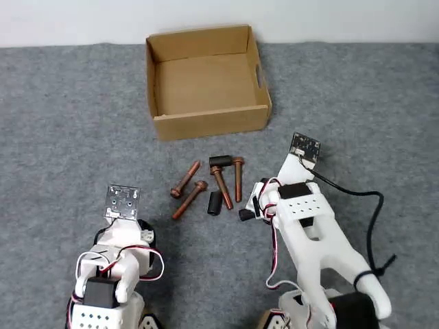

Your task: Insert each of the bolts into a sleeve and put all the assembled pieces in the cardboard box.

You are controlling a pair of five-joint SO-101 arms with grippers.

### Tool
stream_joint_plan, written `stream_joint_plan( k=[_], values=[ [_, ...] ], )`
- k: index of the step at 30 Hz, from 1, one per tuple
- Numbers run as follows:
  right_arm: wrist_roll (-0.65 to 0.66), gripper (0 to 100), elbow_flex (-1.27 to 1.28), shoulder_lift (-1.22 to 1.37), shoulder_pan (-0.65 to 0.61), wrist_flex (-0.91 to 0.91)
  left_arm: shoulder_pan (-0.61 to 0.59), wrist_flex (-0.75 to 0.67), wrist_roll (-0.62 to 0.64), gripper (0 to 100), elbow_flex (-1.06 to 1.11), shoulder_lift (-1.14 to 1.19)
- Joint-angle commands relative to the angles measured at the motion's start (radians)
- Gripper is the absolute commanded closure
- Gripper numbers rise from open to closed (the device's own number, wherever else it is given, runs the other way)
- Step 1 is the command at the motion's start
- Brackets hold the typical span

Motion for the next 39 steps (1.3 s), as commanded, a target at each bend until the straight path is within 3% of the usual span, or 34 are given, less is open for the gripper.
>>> stream_joint_plan(
  k=[1,17,20,21,30,39],
  values=[
    [-0.008,85.7,-0.048,0.065,-0.004,-0.059,-0.005,0.005,-0.002,99,-0.005,-0.006],
    [-0.002,86.1,-0.051,0.2,0.054,-0.041,-0.005,0.005,-0.002,99,-0.005,-0.006],
    [-0.002,94.3,-0.074,0.2,0.056,-0.012,-0.005,0.005,-0.002,99,-0.005,-0.006],
    [-0.002,98.9,-0.094,0.2,0.056,0.013,-0.005,0.005,-0.002,99,-0.005,-0.006],
    [0.0,99.0,-0.413,0.2,0.088,0.429,-0.005,0.005,-0.002,99,-0.005,-0.006],
    [0.164,99.0,-0.551,0.127,0.168,0.699,-0.005,0.005,-0.002,99,-0.005,-0.006]
  ],
)
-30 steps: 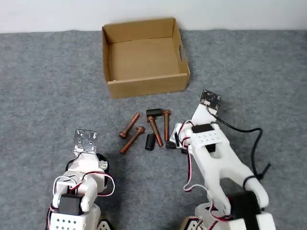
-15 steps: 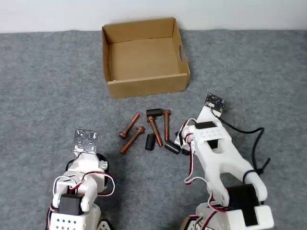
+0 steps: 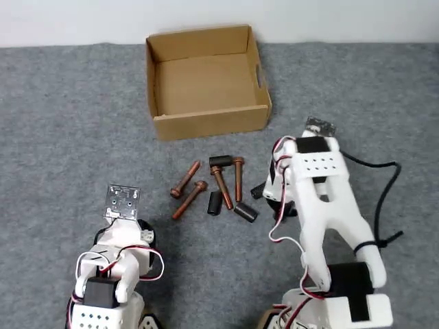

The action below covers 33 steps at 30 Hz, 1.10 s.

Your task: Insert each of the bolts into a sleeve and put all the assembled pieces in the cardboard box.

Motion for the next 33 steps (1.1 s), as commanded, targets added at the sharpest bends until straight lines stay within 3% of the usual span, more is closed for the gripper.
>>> stream_joint_plan(
  k=[1,13,23,28,33],
  values=[
    [0.068,99.0,-0.054,-0.108,0.031,0.073,-0.005,0.005,-0.002,99,-0.005,-0.006],
    [0.269,99.1,0.046,-0.556,0.045,0.12,-0.002,0.005,-0.005,99,-0.005,-0.006],
    [0.276,99.1,0.207,-0.797,0.042,0.127,0.051,-0.006,-0.002,99,-0.007,-0.006],
    [0.276,99.1,0.259,-0.881,0.044,0.127,0.048,-0.109,-0.002,99,-0.016,-0.006],
    [0.276,99.1,0.299,-0.947,0.045,0.127,0.023,-0.19,-0.005,99,-0.16,0.0]
  ],
)
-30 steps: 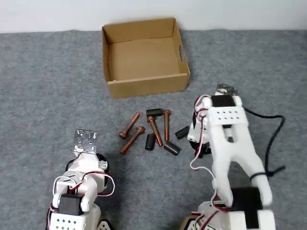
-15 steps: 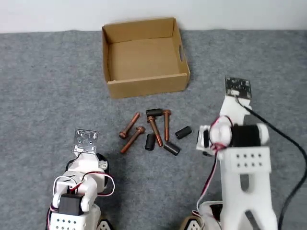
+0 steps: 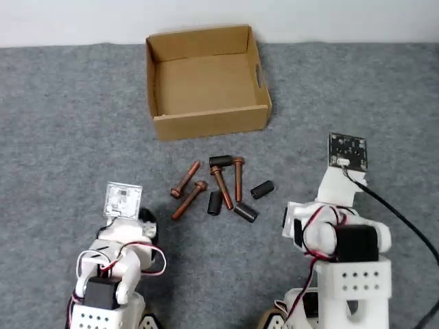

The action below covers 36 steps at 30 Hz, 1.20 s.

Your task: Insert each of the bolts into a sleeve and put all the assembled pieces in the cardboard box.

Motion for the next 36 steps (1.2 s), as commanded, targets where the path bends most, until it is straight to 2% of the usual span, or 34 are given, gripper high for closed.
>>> stream_joint_plan(
  k=[1,8,13,19,28,36],
  values=[
    [0.012,99.1,0.008,-0.047,0.01,0.004,-0.008,-0.052,-0.006,99,-0.15,0.002],
    [0.008,99.1,0.078,-0.097,0.01,-0.007,0.043,-0.054,-0.06,99,-0.249,0.02],
    [0.009,99.1,0.089,-0.139,0.01,-0.007,0.049,-0.058,-0.069,99,-0.317,0.195],
    [0.009,99.1,0.091,-0.182,0.01,-0.007,0.061,-0.069,-0.069,99,-0.564,0.611],
    [0.006,99.1,0.091,-0.188,0.01,-0.002,0.275,0.126,-0.074,99,-0.99,1.247],
    [0.005,99.1,0.091,-0.188,0.01,0.004,0.288,0.296,-0.282,99,-1.331,1.72]
  ],
)
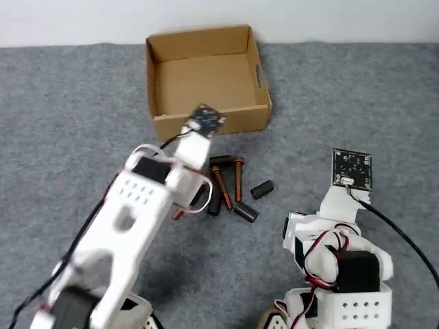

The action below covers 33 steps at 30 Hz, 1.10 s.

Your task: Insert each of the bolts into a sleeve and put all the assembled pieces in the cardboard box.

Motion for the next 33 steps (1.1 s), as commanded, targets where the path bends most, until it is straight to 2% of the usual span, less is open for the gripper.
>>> stream_joint_plan(
  k=[1,3,9,16,23,33],
  values=[
    [0.003,99.1,-0.006,-0.008,0.01,0.004,0.003,0.084,-0.124,99,-0.183,0.18],
    [0.003,99.1,-0.006,-0.008,0.01,0.004,0.003,0.135,-0.181,98,-0.266,0.259],
    [0.003,99.1,-0.006,-0.008,0.01,0.004,-0.014,0.207,-0.187,86,-0.421,0.393],
    [0.003,99.1,-0.006,-0.008,0.01,0.004,-0.029,0.183,-0.184,86,-0.432,0.497],
    [0.003,99.1,-0.006,-0.008,0.01,0.002,-0.084,0.091,-0.184,86,-0.432,0.578],
    [0.006,99.1,-0.006,-0.008,0.008,-0.005,-0.049,0.084,-0.184,85,-0.458,0.637]
  ],
)
